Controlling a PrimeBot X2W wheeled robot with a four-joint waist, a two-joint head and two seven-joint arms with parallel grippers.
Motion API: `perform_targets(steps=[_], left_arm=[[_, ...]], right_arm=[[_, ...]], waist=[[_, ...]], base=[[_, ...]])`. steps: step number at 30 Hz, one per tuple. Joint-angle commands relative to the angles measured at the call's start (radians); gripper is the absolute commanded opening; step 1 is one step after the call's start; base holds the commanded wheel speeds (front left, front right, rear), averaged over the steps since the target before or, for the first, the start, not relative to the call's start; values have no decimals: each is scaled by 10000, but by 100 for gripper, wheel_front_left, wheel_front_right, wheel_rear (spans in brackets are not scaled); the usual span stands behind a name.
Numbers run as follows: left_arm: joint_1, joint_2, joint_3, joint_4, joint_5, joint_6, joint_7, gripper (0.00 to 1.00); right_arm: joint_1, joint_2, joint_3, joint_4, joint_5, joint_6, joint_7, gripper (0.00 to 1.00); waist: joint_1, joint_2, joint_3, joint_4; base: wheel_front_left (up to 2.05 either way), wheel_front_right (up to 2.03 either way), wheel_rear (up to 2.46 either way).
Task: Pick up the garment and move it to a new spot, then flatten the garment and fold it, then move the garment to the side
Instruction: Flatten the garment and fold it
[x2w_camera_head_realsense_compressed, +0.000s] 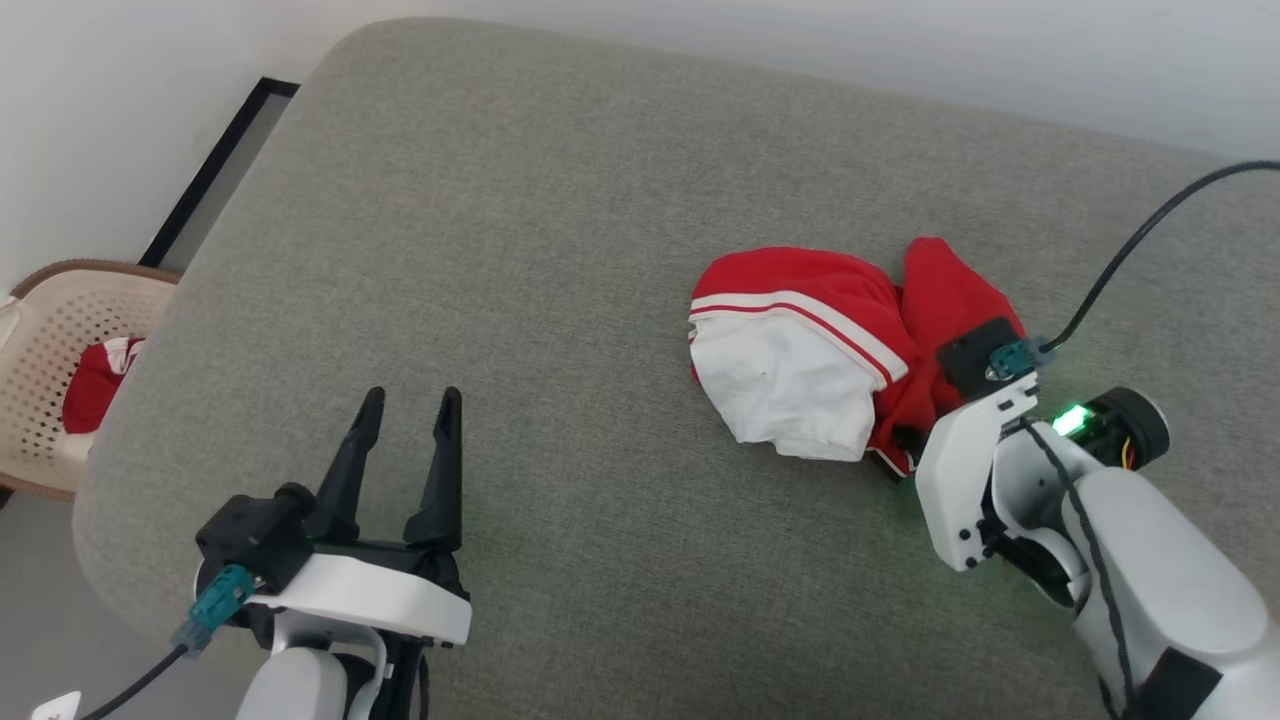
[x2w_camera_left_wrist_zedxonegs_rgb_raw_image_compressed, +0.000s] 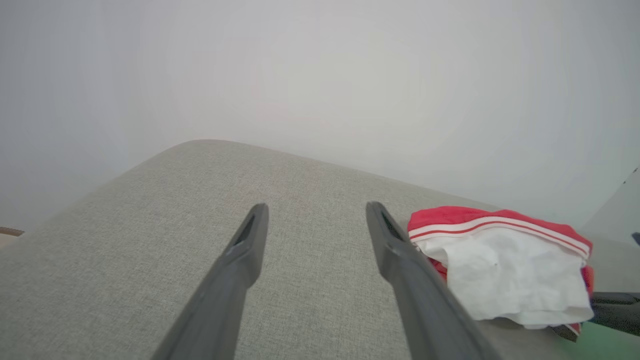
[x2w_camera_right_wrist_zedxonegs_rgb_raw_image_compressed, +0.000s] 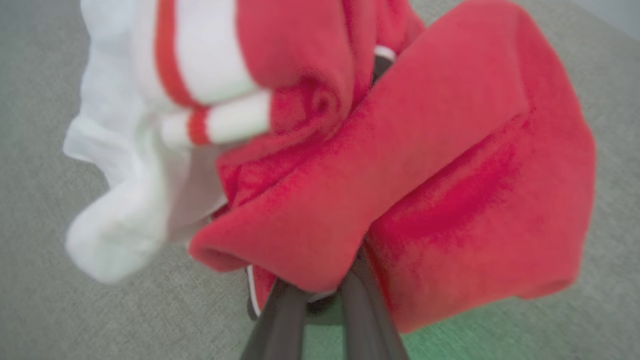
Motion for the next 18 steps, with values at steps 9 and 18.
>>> perform_targets(steps=[9,18], left_arm=[[288,264,395,-85,-179,-31,-50,100],[354,328,374,-135,-171,-32,-50,100]], right_arm=[[574,-1042,-476,-2050,930,-3,513,0],[2987,-1463,-2579,-3943,799,-3,2123,0]], waist=[[0,0,-379,-595],[0,0,-387,-776]], base=[[0,0,0],[0,0,0]])
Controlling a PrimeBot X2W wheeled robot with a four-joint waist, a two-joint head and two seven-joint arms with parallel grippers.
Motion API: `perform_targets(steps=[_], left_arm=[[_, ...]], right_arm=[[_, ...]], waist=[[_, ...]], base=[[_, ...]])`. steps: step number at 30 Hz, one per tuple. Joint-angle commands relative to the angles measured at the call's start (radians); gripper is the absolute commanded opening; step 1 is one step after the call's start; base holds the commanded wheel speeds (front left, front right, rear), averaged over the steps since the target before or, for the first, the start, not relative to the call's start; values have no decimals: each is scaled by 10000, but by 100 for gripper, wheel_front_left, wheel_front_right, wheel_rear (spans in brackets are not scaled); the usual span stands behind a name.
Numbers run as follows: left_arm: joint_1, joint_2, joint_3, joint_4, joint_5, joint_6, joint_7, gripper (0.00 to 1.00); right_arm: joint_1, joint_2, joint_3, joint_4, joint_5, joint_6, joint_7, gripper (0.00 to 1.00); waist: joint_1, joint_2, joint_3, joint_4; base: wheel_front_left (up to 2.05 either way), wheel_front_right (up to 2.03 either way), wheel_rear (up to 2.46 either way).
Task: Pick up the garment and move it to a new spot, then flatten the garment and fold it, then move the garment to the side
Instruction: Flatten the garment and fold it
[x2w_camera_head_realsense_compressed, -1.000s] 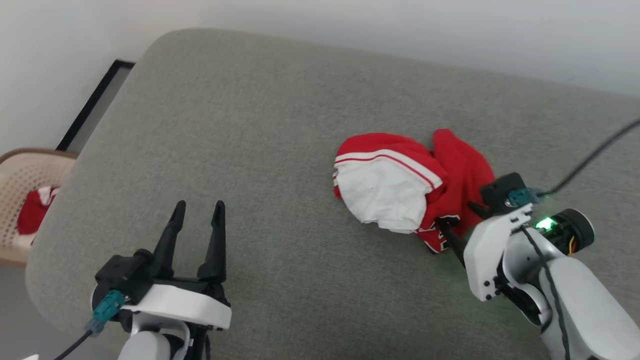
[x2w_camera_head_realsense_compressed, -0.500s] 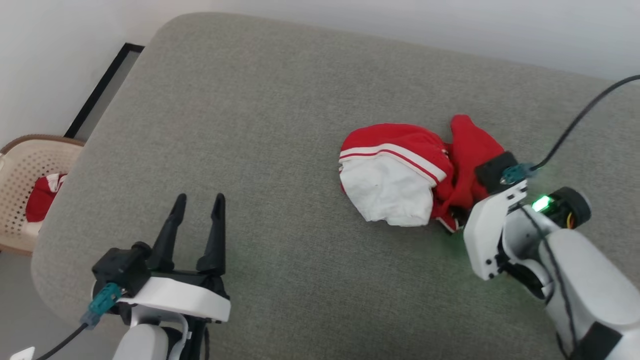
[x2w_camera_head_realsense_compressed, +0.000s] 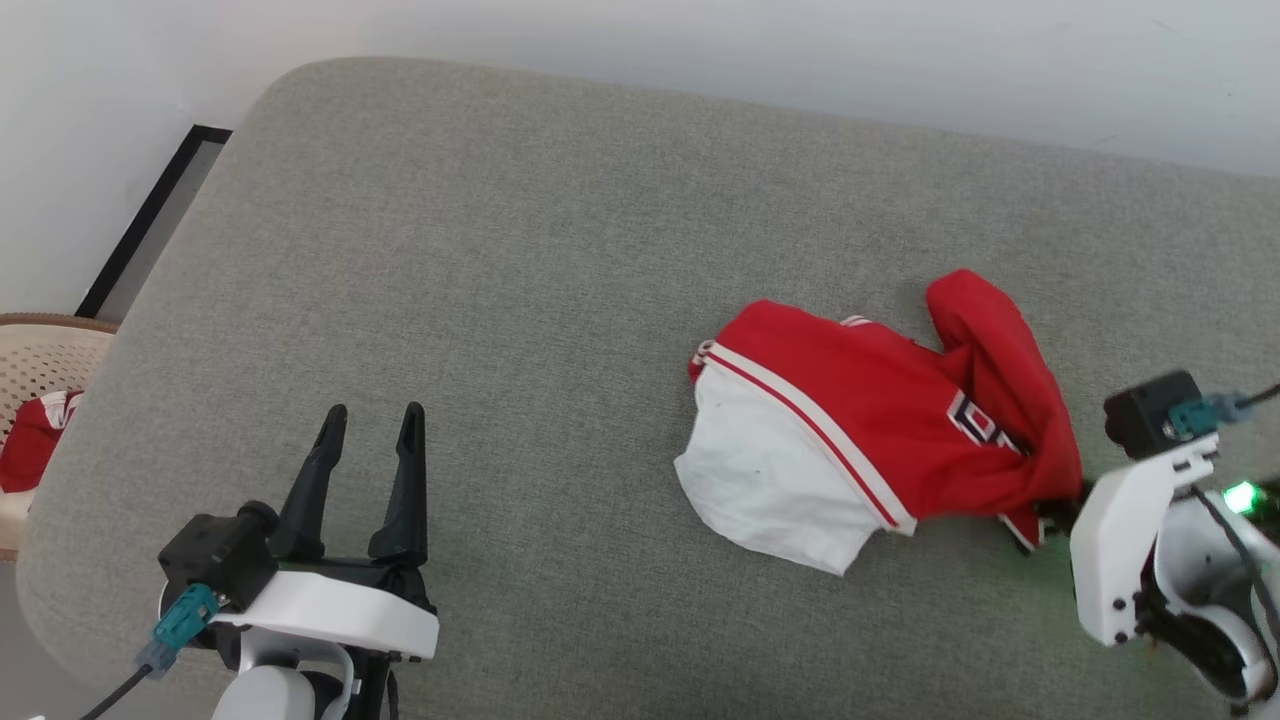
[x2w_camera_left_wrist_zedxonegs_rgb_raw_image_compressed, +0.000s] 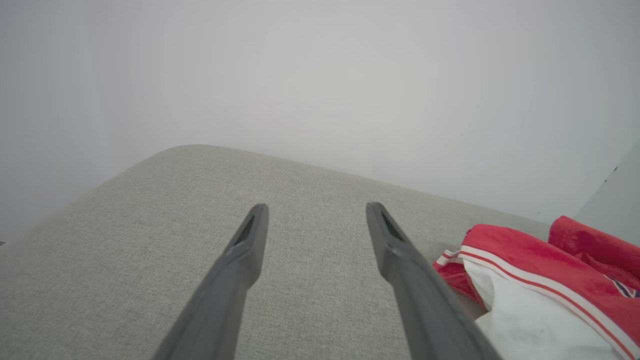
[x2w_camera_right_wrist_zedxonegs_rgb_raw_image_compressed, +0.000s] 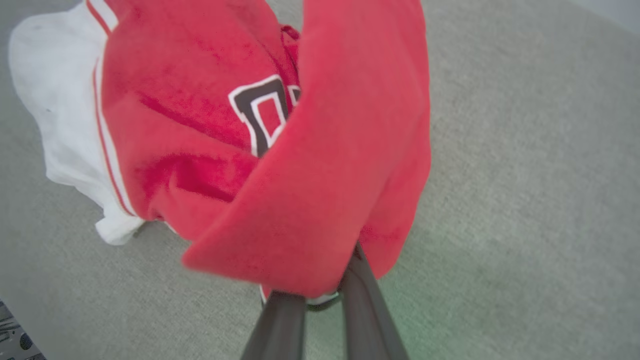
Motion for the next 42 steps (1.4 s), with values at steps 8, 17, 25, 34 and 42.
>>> perform_targets(steps=[8,17,25,34,42], left_arm=[[-44,10,-35,43,-106,-31,-51,100],[185,121,-6,53,-130,-31,-51,100],[179,168,-130,90,-134,-31,-51,100],[-98,103,-568,162,-181,-31,-51,100],[-484,-15,-1176,247,-350,-31,-49,100]], right_arm=[[174,478,-217,641,-498,-1,-394,100],[481,8,-111,-1270,-443,-1,-135,100],[693,123,90,-3051,-453,-1,190,100],[221,350,1354,-2970,-312,-1,347,100],[-641,149,2826,-1673,-278,-3,537,100]], waist=[[0,-1,17,-118],[0,-1,-169,-296],[0,-1,-292,-186],[0,-1,-161,325],[0,-1,183,1033]], base=[[0,0,0],[0,0,0],[0,0,0],[0,0,0],[0,0,0]])
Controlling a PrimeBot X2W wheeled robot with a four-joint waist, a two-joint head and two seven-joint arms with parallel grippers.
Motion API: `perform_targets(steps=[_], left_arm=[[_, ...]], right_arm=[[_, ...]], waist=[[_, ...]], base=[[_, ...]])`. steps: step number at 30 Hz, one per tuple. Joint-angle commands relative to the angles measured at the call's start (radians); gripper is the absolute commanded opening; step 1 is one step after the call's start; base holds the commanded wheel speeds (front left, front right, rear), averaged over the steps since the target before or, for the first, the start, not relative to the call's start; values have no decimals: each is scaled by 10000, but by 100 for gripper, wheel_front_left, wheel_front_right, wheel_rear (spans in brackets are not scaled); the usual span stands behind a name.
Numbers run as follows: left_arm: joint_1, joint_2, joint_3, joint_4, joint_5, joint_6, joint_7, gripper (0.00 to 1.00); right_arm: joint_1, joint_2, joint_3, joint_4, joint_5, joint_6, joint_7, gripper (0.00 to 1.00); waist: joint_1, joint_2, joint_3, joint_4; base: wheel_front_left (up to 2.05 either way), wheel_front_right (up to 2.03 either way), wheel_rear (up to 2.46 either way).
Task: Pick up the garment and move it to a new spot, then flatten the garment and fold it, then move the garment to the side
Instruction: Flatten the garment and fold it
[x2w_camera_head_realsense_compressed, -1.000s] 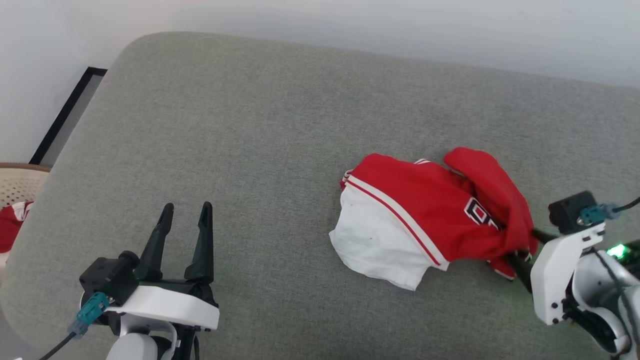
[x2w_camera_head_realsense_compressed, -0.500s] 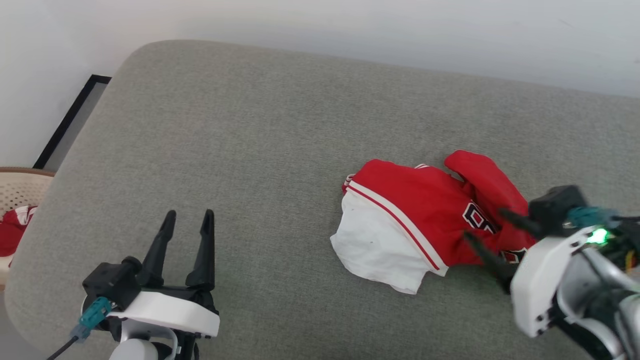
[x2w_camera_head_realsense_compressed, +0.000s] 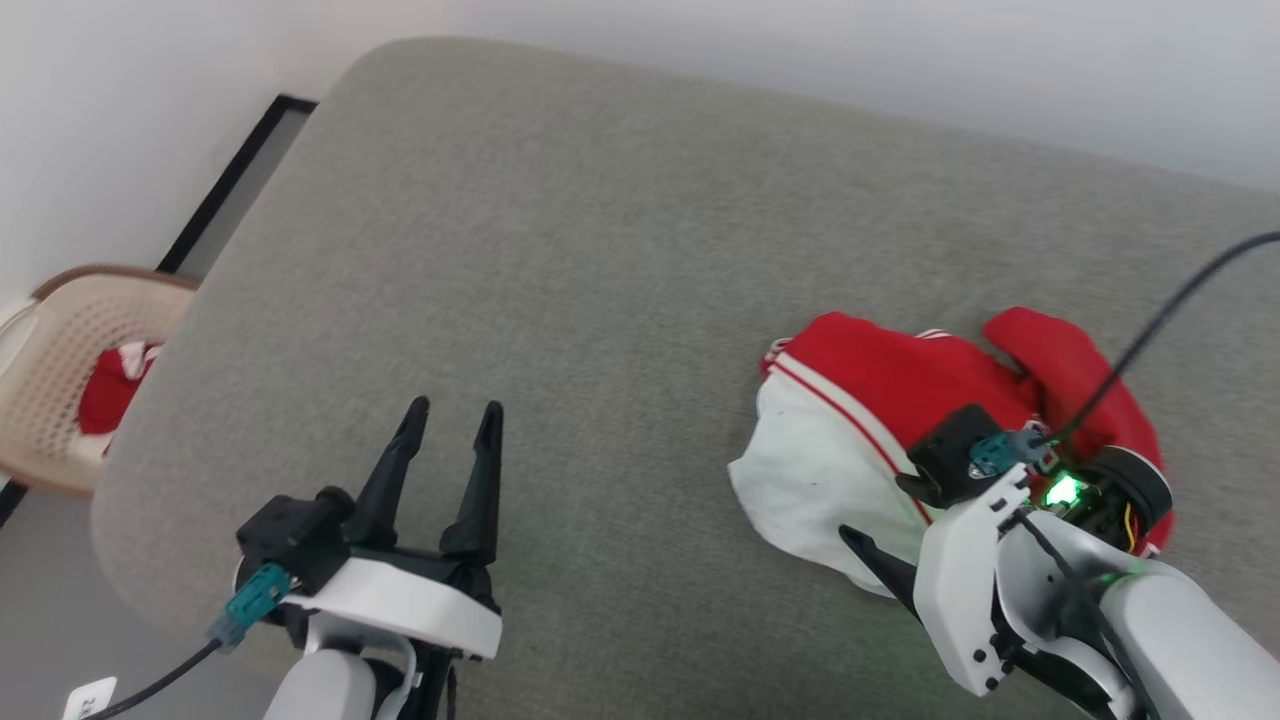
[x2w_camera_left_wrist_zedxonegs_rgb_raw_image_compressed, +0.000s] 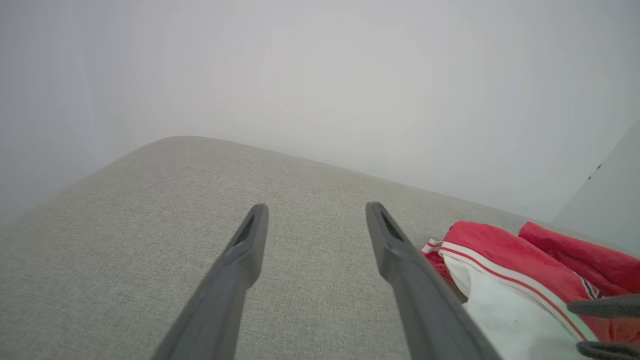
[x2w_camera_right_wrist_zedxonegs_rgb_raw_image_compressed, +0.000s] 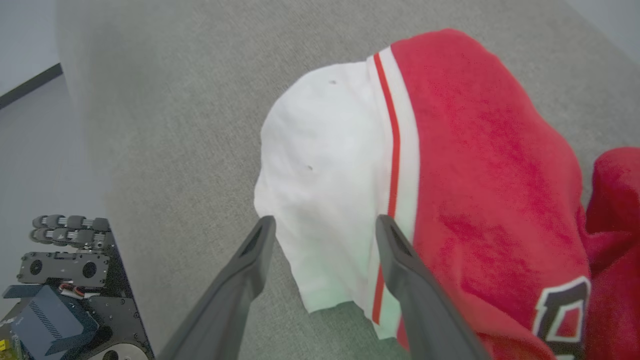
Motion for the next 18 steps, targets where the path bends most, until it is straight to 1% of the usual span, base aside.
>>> perform_targets(steps=[1,5,9,10,11,14,18], left_arm=[[-204,-33,-82,32,-85,-31,-51,100],[-370,-145,-260,61,-173,-31,-51,100],[-444,-229,-298,97,-222,-32,-51,100],[-453,-249,-280,106,-234,-32,-51,100],[-456,-269,-265,106,-236,-32,-51,100],[-401,-281,-167,72,-237,-32,-51,100],[-220,-205,13,37,-221,-32,-51,100]], right_arm=[[-240,-77,196,324,-53,-3,35,100],[-791,-340,782,1235,-247,-1,-148,100],[-1256,-329,1320,2068,-134,-1,-487,100],[-1364,-326,1395,2250,-97,-3,-607,44],[-1459,-287,1457,2384,-31,-3,-763,0],[-1709,-220,1441,2556,151,-3,-1100,0],[-1885,-217,1116,2305,486,-3,-1291,0]], waist=[[1,0,195,265],[1,0,445,575],[1,0,638,767],[1,0,664,794],[1,0,682,810],[1,0,693,782],[1,0,595,604]], base=[[0,0,0],[0,0,0],[0,0,0],[0,0,0],[0,0,0],[0,0,0],[0,0,0]])
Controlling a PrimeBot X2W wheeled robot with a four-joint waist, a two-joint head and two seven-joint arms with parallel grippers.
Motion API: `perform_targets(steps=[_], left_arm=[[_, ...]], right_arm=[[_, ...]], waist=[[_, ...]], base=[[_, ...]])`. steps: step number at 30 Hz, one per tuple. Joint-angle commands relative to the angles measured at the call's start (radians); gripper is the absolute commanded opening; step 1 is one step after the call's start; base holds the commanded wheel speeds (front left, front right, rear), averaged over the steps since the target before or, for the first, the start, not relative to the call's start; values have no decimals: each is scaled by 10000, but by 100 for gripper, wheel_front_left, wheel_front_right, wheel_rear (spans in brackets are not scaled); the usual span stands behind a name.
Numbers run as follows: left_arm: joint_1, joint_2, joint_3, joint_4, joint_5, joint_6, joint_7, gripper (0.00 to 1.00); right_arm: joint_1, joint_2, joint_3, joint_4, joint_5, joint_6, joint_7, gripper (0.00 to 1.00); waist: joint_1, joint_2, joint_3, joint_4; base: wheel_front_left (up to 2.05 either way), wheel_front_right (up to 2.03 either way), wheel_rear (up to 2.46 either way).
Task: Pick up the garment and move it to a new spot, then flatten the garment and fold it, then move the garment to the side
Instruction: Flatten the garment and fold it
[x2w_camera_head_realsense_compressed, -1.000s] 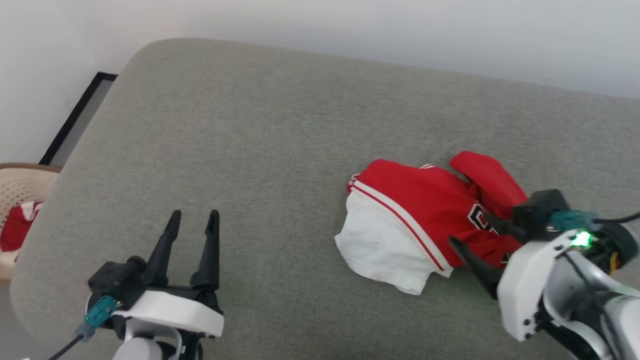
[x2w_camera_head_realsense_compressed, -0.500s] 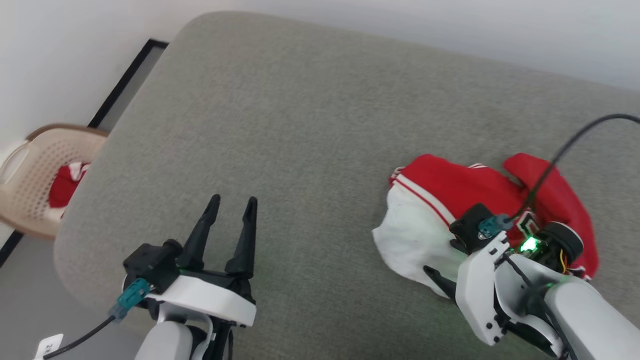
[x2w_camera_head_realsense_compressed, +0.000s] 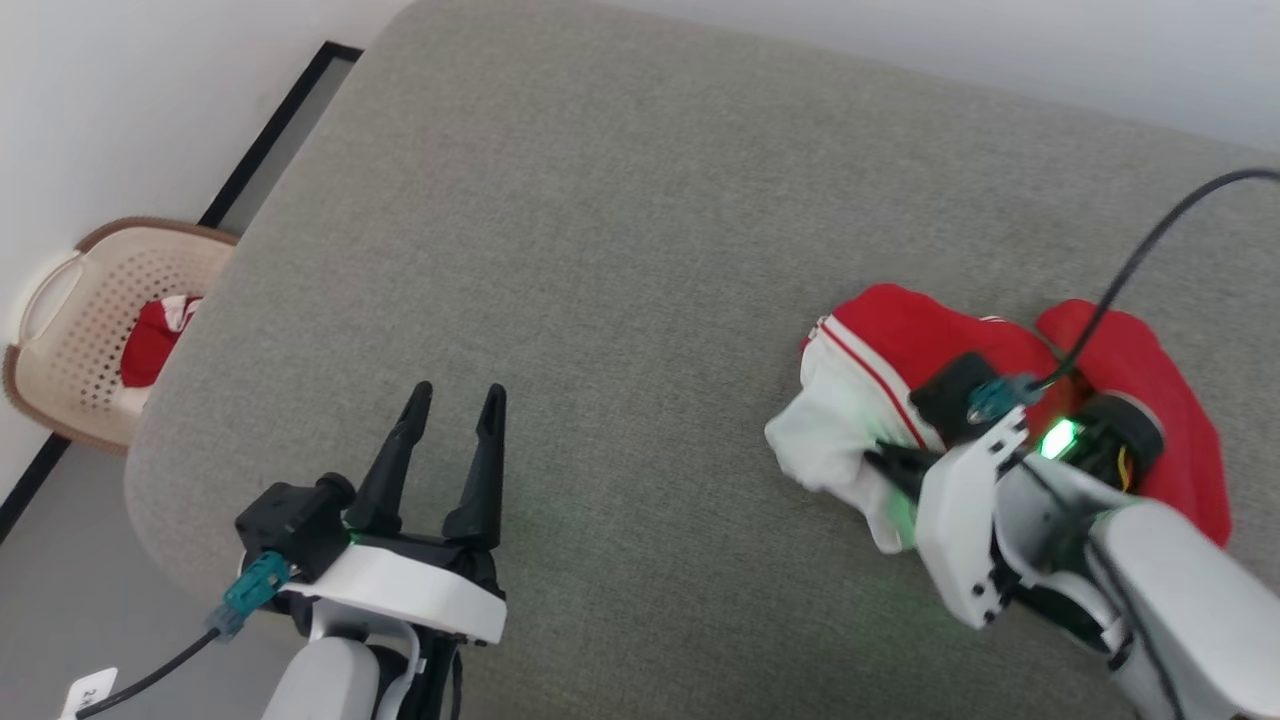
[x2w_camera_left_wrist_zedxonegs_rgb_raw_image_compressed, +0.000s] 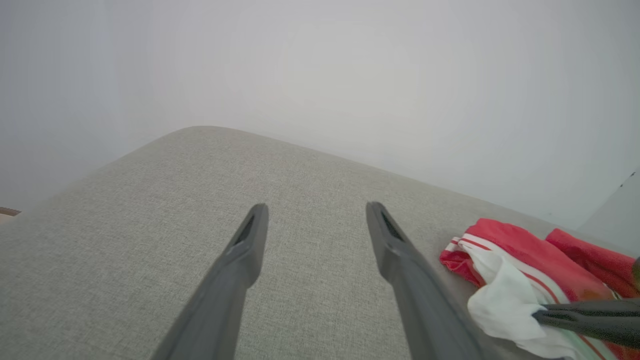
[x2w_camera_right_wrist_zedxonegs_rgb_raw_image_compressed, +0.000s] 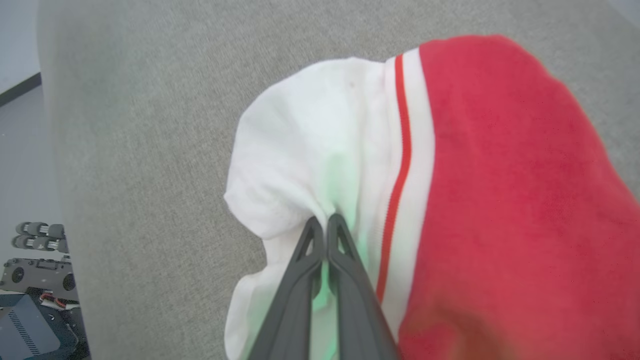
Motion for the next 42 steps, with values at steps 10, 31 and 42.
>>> perform_targets(steps=[10,31,42], left_arm=[[228,198,228,-72,15,-32,-51,100],[26,399,81,39,-68,-32,-51,100],[-293,1346,-837,317,-527,-32,-51,100]], right_arm=[[389,232,-2308,-1059,378,-3,126,0],[1762,1407,-6186,189,-938,-1,546,100],[2160,1629,-6385,-962,-884,-1,240,100]], waist=[[0,0,-331,-602],[0,0,-411,-1112],[0,0,-903,-1910]], base=[[0,0,0],[0,0,0],[0,0,0]])
